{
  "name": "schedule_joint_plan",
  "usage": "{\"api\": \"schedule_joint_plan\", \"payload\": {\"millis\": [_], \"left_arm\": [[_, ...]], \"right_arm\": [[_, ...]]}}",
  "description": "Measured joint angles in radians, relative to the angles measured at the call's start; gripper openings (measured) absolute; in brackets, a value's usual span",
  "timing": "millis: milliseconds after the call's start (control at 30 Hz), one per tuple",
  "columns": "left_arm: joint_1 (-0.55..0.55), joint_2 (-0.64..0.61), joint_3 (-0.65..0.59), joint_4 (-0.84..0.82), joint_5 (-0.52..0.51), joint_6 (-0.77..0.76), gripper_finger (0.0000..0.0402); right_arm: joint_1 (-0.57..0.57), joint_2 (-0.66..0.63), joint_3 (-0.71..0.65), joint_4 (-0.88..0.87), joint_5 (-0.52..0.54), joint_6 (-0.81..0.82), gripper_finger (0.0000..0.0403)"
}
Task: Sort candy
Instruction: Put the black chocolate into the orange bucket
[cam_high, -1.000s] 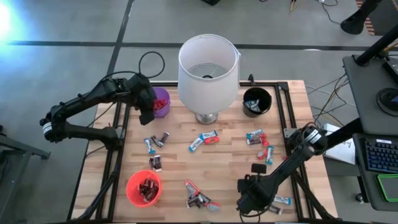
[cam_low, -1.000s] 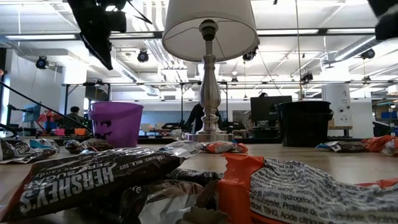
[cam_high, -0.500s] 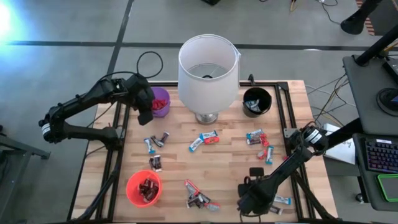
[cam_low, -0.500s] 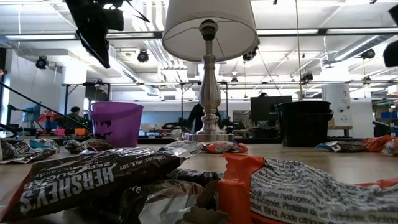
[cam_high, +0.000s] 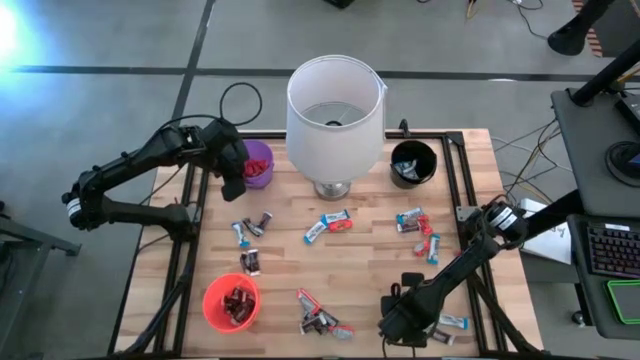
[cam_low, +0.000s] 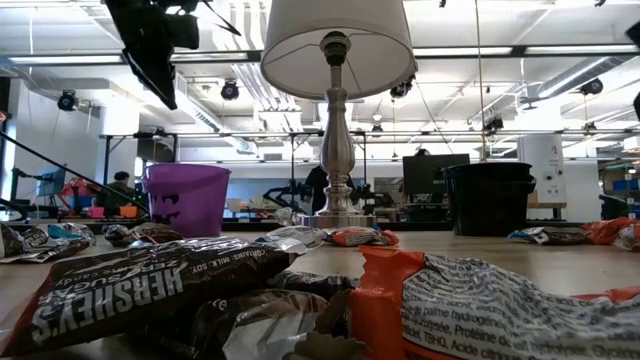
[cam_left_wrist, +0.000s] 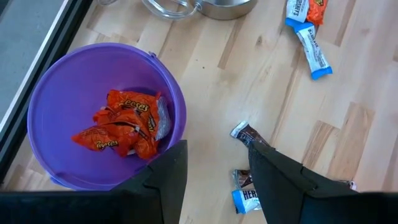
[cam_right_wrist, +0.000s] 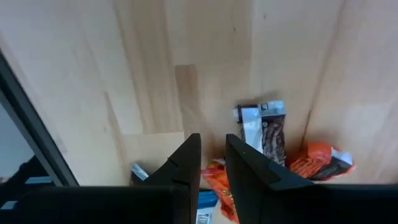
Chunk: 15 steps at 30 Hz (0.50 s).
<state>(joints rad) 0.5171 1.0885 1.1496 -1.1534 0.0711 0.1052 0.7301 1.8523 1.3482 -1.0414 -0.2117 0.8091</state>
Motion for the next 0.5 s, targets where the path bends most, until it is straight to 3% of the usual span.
{"api": "schedule_joint_plan", "payload": {"millis": [200,500], "left_arm": [[0.0,0.001,0.0,0.0,0.0,0.001,0.0152],[0.0,0.001,0.0,0.0,0.0,0.002,0.0152]], "right_arm": [[-0.004,0.0,0.012,0.001,-0.005,0.01,0.0061],[-0.004,0.0,0.145,0.005,0.003,0.053,0.0062]]}}
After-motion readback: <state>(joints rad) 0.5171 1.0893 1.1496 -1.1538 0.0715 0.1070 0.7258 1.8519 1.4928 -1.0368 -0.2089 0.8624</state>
